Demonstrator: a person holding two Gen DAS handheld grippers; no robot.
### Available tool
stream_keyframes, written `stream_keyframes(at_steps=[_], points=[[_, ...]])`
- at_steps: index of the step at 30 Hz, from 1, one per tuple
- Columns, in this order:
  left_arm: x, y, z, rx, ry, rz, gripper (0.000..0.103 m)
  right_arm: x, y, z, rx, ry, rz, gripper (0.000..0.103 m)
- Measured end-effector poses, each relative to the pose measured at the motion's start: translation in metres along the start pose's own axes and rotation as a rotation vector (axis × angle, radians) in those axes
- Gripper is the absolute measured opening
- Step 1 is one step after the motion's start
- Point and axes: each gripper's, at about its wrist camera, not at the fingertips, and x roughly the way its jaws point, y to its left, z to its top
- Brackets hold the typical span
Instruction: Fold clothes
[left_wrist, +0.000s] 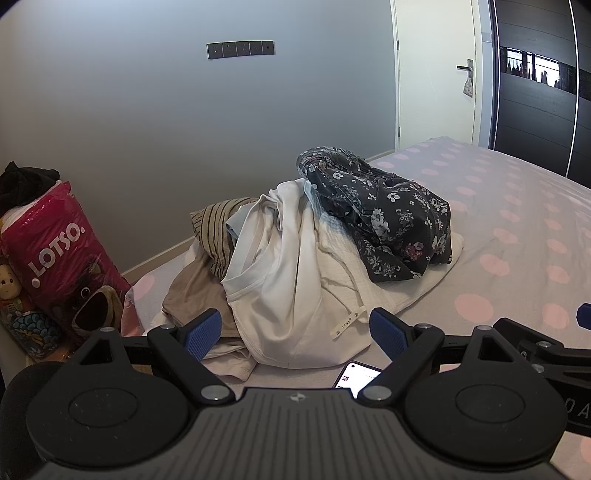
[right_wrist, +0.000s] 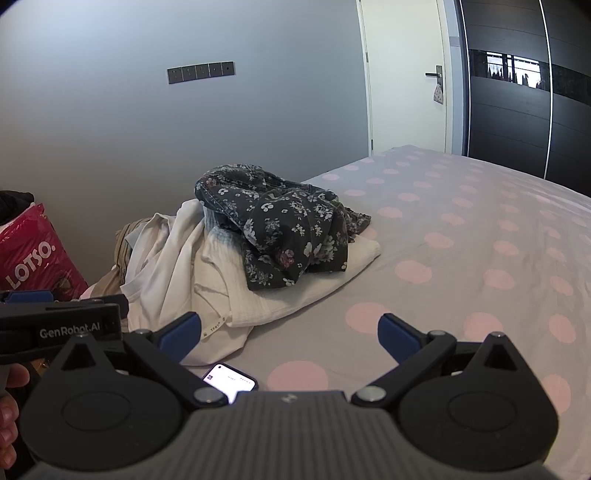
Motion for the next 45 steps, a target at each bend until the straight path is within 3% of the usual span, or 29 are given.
stream_keyframes(at_steps=[23, 30, 35, 37, 38, 40, 45], points=[[0.008, 0.002, 0.0, -0.025, 0.02, 0.001, 0.088, 0.003, 0.001, -0.003, -0.013, -0.007, -0.009, 0.103], [0.028, 0.0, 0.015, -0.041, 0.003, -0.032, 0.088, 0.011, -0.002, -0.003, -0.003, -0.047, -0.033, 0.102], [0.057, -0.006, 0.036, -0.013, 0.007, -0.075, 0.088, 0.033, -0.002, 0.008, -0.046, -0.019, -0.014, 0.101], [0.073, -0.009, 0.047, -0.002, 0.03, -0.1, 0.078, 0.045, -0.002, 0.015, -0.079, -0.009, -0.01, 0.099], [0.082, -0.01, 0.053, 0.003, 0.048, -0.119, 0.068, 0.052, -0.001, 0.019, -0.099, -0.005, -0.012, 0.091], [0.103, -0.011, 0.065, -0.002, 0.096, -0.167, 0.064, 0.067, -0.001, 0.028, -0.131, 0.006, -0.016, 0.081], [0.153, -0.016, 0.092, 0.003, 0.108, -0.218, 0.054, 0.115, -0.004, 0.052, -0.161, 0.042, 0.016, 0.076]])
